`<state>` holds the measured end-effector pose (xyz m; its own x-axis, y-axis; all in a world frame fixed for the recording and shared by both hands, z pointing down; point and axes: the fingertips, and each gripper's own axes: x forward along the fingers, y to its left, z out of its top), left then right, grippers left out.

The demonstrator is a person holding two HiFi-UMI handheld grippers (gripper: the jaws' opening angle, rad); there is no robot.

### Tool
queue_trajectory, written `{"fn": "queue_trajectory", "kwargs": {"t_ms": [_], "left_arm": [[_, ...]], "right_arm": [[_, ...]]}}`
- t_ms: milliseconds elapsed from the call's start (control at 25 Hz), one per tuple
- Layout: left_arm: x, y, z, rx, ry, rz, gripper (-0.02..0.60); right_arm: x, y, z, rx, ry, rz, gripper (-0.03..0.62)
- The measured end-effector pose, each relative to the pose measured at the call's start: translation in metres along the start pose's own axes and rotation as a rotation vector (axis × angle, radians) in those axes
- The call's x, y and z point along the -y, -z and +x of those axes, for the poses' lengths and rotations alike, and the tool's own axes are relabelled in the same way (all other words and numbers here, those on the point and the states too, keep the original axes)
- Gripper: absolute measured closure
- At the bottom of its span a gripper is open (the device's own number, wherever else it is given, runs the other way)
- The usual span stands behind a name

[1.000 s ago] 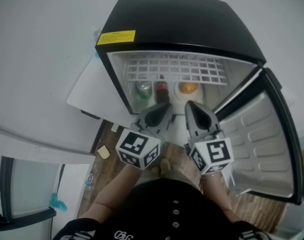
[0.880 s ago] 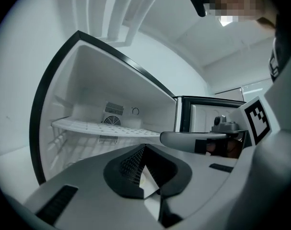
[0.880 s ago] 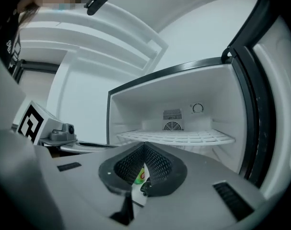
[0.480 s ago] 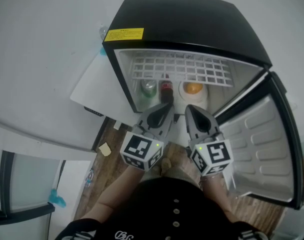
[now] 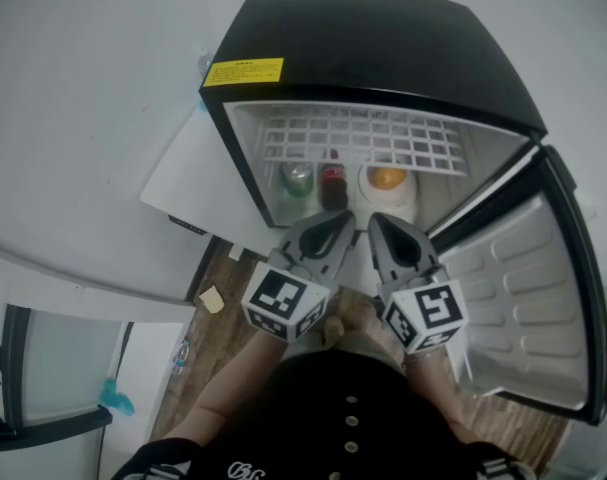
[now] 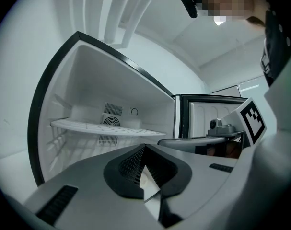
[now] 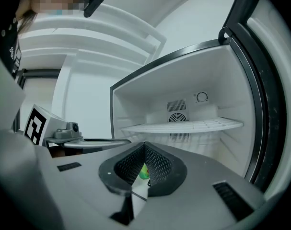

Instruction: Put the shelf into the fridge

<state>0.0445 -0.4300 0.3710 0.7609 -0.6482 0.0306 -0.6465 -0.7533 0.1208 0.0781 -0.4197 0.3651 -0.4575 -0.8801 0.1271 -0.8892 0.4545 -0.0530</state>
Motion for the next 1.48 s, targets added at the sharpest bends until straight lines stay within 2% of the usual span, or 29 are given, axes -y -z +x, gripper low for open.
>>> {"fn": "queue_trajectory", "kwargs": {"t_ms": [400, 840, 1480], "left_arm": [[-0.004, 0.001, 0.008, -0.039, -0.003, 0.104, 0.575], [-0.009, 0.007, 0.011, -0.049, 0.005, 0.054, 0.575], [-0.001, 0.012, 0.011, -0.077, 0.029, 0.063, 0.575]], "right_arm": [[0.003, 0.004, 0.006, -0.021, -0.009, -0.028, 0.585], [0.006, 0.007, 0.009, -0.036, -0.006, -0.033, 0.585], [0.002, 0.012, 0.005, -0.057, -0.005, -0.051, 0.585]]}}
